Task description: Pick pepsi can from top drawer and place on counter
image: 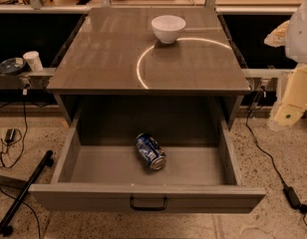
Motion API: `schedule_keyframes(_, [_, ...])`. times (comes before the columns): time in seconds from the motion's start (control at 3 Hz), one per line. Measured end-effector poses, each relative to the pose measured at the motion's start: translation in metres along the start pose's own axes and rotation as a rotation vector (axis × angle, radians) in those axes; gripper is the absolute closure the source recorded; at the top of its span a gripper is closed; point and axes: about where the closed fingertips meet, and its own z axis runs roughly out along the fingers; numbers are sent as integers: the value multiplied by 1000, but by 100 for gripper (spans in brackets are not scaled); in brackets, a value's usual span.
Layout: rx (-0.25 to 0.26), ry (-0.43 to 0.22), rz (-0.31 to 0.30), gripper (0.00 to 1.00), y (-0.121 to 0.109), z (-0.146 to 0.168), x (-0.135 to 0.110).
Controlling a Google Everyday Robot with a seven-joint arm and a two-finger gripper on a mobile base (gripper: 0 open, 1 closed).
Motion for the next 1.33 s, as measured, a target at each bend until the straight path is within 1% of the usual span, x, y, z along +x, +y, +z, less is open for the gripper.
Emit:
schedule_keyframes(0.33, [0, 0, 0, 0, 0, 0, 0])
schedule_keyframes(0.67, [12, -28, -20, 0, 2, -2, -8])
schedule_keyframes(1.0, [16, -39, -43, 0, 4, -3, -17])
schedule_keyframes(1.33, [8, -74, -93, 0, 14, 1, -50])
